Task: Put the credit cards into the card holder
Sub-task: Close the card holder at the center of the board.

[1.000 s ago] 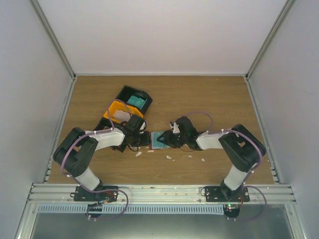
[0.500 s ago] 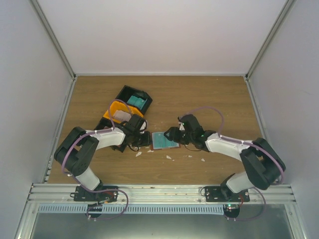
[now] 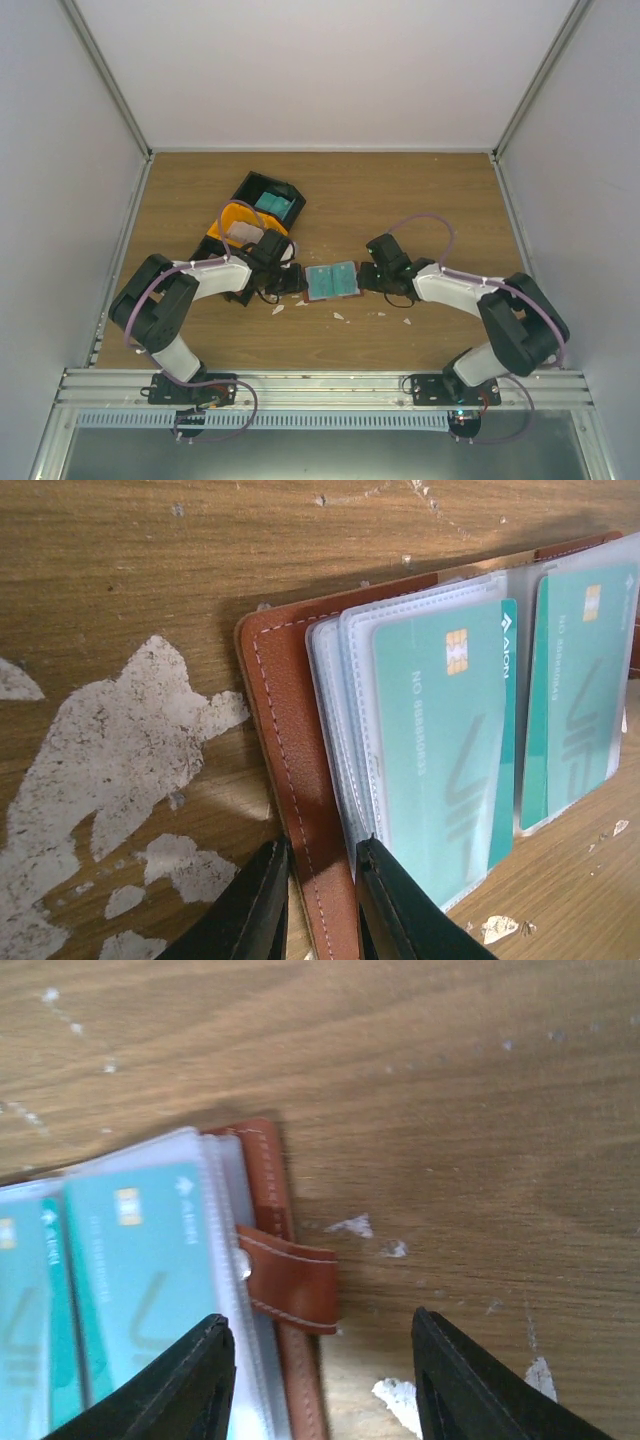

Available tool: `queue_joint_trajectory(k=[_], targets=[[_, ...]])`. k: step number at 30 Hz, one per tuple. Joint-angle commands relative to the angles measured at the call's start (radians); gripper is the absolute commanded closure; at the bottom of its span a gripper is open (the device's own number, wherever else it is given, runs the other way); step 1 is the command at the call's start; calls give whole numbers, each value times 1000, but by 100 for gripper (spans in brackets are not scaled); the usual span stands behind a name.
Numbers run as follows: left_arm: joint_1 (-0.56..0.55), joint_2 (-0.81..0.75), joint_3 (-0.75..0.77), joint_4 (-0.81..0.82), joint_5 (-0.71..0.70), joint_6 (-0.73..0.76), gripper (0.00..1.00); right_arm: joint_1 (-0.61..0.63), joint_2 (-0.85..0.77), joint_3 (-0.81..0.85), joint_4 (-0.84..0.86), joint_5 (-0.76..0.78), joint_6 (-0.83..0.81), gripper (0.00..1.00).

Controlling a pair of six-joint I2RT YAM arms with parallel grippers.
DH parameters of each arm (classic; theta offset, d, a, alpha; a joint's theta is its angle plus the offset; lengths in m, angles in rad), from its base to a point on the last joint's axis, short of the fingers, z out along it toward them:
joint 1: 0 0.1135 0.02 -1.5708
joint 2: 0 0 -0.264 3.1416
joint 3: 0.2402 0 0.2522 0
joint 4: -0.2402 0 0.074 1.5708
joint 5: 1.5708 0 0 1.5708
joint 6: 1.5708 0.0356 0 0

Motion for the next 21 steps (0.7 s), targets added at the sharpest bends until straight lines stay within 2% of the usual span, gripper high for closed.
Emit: queue_joint_trajectory(k=[1, 6, 13, 21], targets=[[1, 28, 4, 0, 12, 13, 77, -26, 56, 18, 53, -15, -41, 54], [3, 25, 4, 0, 14, 20, 77, -51, 85, 14, 106, -41, -53, 66], [4, 32, 8, 2, 18, 25, 77, -74, 97, -2, 175, -120, -87, 74], [6, 40, 17, 2, 25, 29, 77, -77, 94, 7, 147, -137, -102, 96]])
